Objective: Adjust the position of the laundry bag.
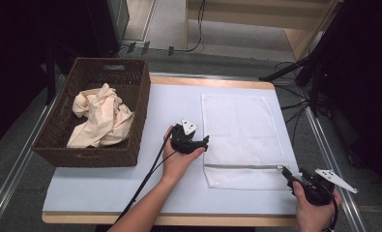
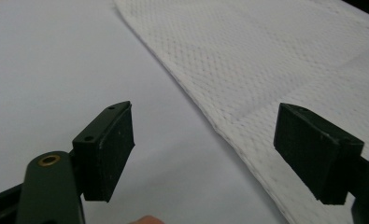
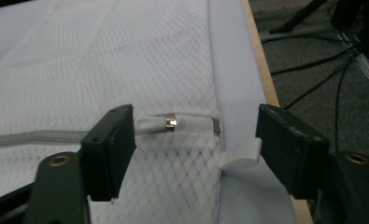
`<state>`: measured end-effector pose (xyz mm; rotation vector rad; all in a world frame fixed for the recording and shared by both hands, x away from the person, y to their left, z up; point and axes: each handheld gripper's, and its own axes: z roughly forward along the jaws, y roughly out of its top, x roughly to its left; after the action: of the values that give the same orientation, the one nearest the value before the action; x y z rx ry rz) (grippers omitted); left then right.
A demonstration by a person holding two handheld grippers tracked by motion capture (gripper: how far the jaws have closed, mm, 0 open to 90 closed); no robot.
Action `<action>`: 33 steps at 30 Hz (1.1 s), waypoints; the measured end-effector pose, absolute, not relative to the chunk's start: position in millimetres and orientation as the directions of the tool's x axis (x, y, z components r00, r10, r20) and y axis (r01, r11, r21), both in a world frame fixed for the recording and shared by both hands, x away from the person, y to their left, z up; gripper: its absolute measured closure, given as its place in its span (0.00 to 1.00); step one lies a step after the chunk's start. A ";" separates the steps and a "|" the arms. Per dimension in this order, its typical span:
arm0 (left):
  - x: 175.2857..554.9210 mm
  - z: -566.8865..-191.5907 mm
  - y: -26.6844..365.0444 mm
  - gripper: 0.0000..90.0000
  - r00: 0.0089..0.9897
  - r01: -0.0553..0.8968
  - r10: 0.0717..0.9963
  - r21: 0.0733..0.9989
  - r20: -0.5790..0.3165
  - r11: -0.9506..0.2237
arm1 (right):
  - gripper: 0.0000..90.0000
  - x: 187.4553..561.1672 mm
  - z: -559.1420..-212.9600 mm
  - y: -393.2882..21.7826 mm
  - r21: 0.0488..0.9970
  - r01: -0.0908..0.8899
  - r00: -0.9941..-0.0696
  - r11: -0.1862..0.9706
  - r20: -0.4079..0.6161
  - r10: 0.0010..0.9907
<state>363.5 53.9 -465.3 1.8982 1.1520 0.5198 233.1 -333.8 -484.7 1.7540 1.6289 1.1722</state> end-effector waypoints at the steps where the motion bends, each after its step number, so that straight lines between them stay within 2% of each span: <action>1: 369.0 -466.8 52.4 0.24 0.488 0.537 0.870 0.811 -0.075 -0.231 | 0.38 233.9 -486.4 -333.8 0.801 0.570 -0.067 -0.180 0.263 0.962; 2: 374.3 -469.2 49.5 0.24 0.483 0.554 0.872 0.799 -0.078 -0.235 | 0.38 233.9 -486.4 -333.8 0.801 0.570 -0.067 -0.180 0.263 0.962; 4: 380.5 -475.1 41.8 0.29 0.490 0.581 0.868 0.774 -0.084 -0.253 | 0.47 235.7 -488.1 -331.6 0.788 0.594 -0.057 -0.165 0.245 0.968; 6: 380.4 -476.0 37.9 0.31 0.493 0.573 0.868 0.774 -0.063 -0.269 | 0.49 235.8 -488.0 -330.2 0.786 0.596 -0.053 -0.164 0.242 0.969; 8: 381.0 -476.2 32.1 0.32 0.513 0.574 0.854 0.774 -0.085 -0.267 | 0.53 237.7 -489.9 -329.0 0.773 0.617 -0.047 -0.146 0.222 0.974; 13: 379.9 -477.9 17.7 0.33 0.532 0.594 0.844 0.740 -0.066 -0.316 | 0.56 241.1 -492.2 -324.9 0.766 0.632 -0.058 -0.117 0.198 0.979; 15: 380.2 -478.8 14.6 0.34 0.530 0.592 0.847 0.732 -0.040 -0.336 | 0.58 241.2 -492.7 -322.0 0.764 0.637 -0.063 -0.100 0.181 0.981; 17: 378.3 -479.0 7.5 0.35 0.520 0.584 0.854 0.720 0.022 -0.374 | 0.59 241.0 -492.8 -319.8 0.767 0.637 -0.062 -0.083 0.158 0.985; 19: 377.0 -479.0 4.7 0.36 0.518 0.582 0.855 0.722 0.027 -0.375 | 0.59 240.9 -492.9 -318.9 0.767 0.637 -0.060 -0.075 0.146 0.987; 21: 375.9 -478.9 3.0 0.46 0.522 0.576 0.853 0.724 0.032 -0.380 | 0.61 240.7 -493.0 -316.0 0.768 0.639 -0.061 -0.052 0.118 0.991; 26: 373.2 -476.9 -4.5 0.71 0.539 0.569 0.841 0.720 0.039 -0.398 | 0.82 239.0 -492.5 -314.5 0.767 0.640 -0.047 -0.042 0.094 0.994; 27: 373.2 -476.9 -4.5 0.78 0.539 0.569 0.841 0.720 0.039 -0.398 | 0.82 239.0 -492.5 -314.5 0.767 0.640 -0.047 -0.042 0.094 0.994; 28: 373.6 -476.8 -5.2 0.78 0.534 0.574 0.845 0.721 0.030 -0.388 | 0.85 238.5 -492.3 -315.0 0.765 0.642 -0.044 -0.047 0.098 0.994; 29: 374.4 -477.1 -5.5 0.93 0.537 0.577 0.843 0.724 0.012 -0.378 | 0.91 237.5 -492.0 -315.4 0.761 0.646 -0.048 -0.051 0.107 0.993; 30: 374.4 -477.1 -5.5 0.98 0.537 0.577 0.843 0.724 0.012 -0.378 | 0.94 237.2 -491.8 -315.7 0.760 0.647 -0.055 -0.053 0.115 0.992; 33: 376.6 -476.8 -3.0 1.00 0.551 0.582 0.834 0.723 -0.015 -0.372 | 0.98 236.8 -491.7 -315.7 0.759 0.649 -0.067 -0.051 0.123 0.990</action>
<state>376.6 -3.0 -476.8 2.0945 1.1349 0.4665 236.8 -315.7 -491.7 1.7373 1.7542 0.9437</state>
